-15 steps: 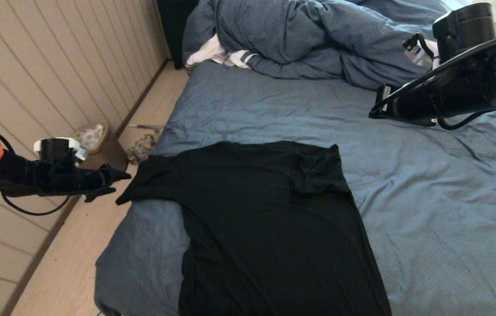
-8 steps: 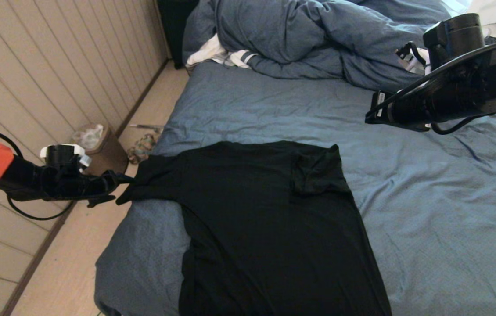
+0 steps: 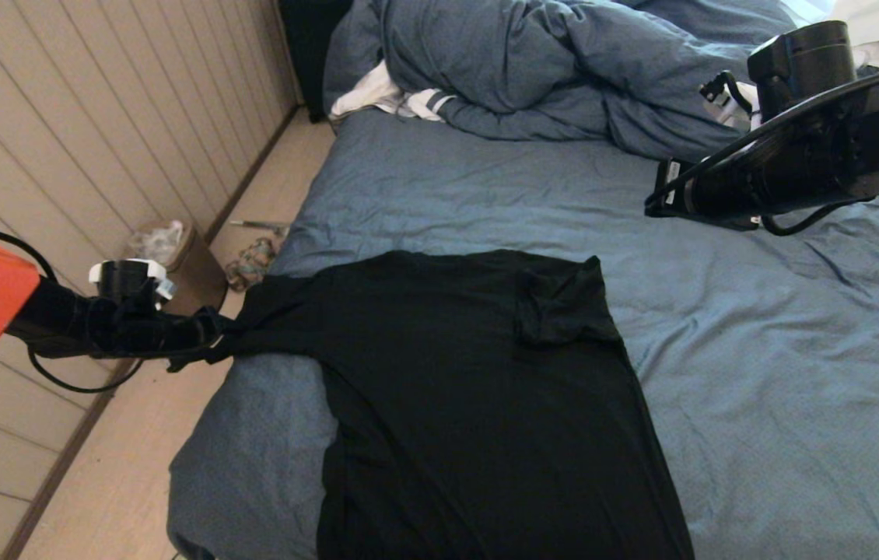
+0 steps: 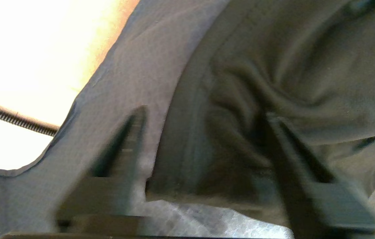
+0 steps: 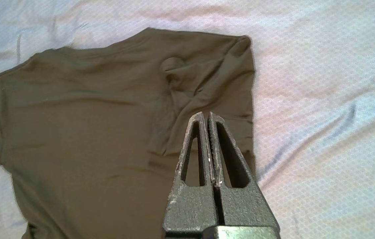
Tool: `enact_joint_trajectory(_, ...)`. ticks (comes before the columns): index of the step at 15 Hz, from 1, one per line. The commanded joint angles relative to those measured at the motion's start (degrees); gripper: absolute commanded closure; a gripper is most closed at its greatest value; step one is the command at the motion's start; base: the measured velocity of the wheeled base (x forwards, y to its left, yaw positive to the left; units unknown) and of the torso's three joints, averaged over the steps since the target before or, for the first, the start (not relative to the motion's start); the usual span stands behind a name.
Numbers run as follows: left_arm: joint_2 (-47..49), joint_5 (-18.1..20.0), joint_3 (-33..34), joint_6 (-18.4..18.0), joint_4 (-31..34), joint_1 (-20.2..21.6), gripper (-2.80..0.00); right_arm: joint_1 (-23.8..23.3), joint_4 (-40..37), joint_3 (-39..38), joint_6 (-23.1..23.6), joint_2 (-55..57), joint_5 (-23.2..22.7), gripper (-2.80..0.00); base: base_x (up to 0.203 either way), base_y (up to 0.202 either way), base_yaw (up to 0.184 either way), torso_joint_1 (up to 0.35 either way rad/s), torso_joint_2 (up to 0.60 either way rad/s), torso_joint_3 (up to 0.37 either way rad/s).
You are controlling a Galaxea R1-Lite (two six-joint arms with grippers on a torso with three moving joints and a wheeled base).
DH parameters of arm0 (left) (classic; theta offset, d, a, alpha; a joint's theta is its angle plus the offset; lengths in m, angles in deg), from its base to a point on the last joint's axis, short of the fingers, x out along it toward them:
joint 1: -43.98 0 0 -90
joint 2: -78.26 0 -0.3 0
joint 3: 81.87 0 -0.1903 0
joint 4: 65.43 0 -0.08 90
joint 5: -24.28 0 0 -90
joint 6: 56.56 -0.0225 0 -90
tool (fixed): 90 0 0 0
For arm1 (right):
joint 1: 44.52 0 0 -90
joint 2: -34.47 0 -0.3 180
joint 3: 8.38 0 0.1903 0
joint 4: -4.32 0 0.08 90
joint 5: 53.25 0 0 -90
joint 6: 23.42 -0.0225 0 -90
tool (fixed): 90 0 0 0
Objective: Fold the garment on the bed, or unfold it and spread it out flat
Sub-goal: Fold the black T-shirt
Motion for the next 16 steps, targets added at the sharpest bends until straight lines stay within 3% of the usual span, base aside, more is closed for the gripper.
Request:
enact_joint_trajectory(1, -0.2, 0.1, -0.1, 0.2, 0.0, -0.1, 0.00, 0.0, -0.1, 0.0, -0.1, 0.1, 0.1, 0.00, 0.000, 0.000, 0.000, 0.000, 0.00, 0.000)
enact_joint_trajectory(9, -2.2, 0.2, 0.0, 0.4, -0.2, 0.0, 0.00, -0.8, -0.7, 1.4, 0.1, -2.3, 0.1, 0.00, 0.000, 0.000, 0.000, 0.000, 0.00, 0.000)
enact_joint_trajectory(16, -6.6, -0.8, -2.4, 0.2, -0.7, 0.3, 0.00, -5.9, -0.3, -0.5, 0.5, -6.5, -0.3, 0.00, 0.000, 0.000, 0.000, 0.000, 0.00, 0.000)
